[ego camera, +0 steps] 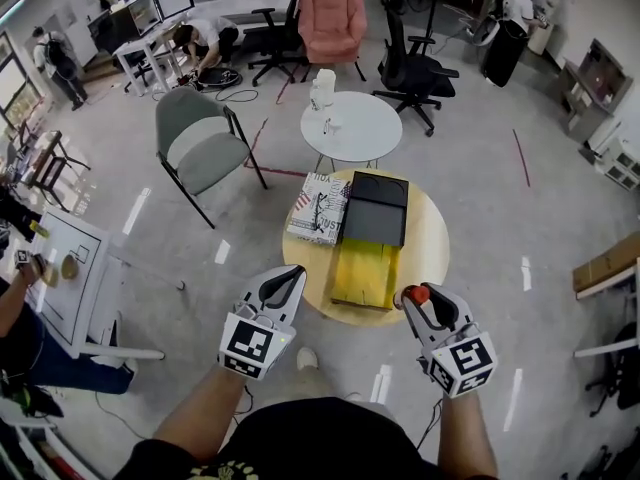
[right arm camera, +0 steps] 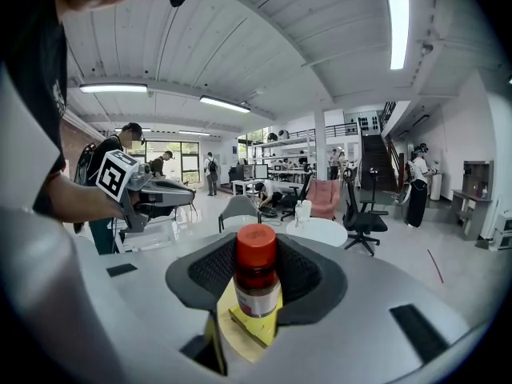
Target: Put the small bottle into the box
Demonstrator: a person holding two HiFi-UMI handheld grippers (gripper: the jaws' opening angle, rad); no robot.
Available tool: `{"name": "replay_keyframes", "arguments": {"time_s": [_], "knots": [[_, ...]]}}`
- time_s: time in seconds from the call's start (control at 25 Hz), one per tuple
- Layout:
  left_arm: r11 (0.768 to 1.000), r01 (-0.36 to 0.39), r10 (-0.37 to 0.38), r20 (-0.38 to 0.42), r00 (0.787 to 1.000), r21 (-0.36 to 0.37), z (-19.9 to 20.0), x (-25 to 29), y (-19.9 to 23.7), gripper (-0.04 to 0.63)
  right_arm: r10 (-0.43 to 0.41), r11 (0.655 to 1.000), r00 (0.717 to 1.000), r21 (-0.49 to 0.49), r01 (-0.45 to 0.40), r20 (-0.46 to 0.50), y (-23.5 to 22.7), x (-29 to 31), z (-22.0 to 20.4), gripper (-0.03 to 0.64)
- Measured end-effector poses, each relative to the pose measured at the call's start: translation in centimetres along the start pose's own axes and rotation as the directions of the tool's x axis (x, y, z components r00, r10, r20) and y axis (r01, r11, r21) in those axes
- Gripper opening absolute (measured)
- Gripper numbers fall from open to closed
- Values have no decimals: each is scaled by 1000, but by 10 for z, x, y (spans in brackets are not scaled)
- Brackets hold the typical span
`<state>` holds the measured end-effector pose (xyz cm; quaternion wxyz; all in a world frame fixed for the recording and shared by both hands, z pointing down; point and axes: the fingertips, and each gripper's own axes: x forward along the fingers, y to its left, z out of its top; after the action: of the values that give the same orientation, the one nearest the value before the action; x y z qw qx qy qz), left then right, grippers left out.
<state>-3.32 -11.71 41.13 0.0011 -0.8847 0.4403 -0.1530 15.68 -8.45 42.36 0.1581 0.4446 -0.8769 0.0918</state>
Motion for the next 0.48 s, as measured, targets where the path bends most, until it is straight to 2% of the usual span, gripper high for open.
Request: {"name": "replay_keyframes", "arguments": {"time_s": [0.48], "knots": [[999,35,-35,7,999,6,9,27,24,18,-36,999,999,15,36,-9,-9,25,13,156]]}}
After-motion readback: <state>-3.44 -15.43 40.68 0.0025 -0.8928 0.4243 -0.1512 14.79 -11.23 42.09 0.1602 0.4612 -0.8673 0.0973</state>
